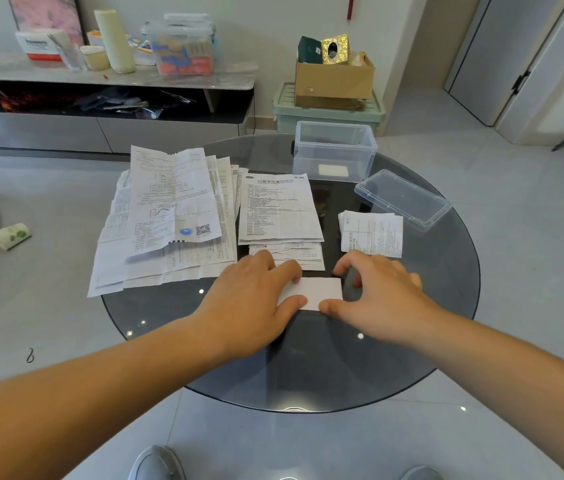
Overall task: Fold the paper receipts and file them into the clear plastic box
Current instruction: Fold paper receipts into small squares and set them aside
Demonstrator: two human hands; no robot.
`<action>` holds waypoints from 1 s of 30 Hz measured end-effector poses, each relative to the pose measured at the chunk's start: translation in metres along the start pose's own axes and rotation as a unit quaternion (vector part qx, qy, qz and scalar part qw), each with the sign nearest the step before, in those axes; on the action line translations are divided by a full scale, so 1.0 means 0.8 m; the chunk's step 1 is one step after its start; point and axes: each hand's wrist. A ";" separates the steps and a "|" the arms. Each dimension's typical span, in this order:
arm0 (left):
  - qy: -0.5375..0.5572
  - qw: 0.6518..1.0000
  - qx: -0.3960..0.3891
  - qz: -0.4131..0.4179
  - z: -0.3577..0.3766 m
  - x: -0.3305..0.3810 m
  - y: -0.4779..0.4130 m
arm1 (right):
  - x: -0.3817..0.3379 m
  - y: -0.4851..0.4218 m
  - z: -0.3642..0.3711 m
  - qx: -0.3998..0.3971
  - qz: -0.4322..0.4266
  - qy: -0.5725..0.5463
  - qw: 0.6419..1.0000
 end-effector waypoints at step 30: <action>0.091 0.992 -0.090 0.002 -0.033 0.003 -0.014 | -0.008 -0.015 -0.025 -0.104 -0.122 0.001 0.987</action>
Point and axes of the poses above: each hand's wrist, its own y-axis away from the middle knuckle, its own z-axis out of the palm, x = y × z, and after that the axes turned 13 degrees about -x, right-handed
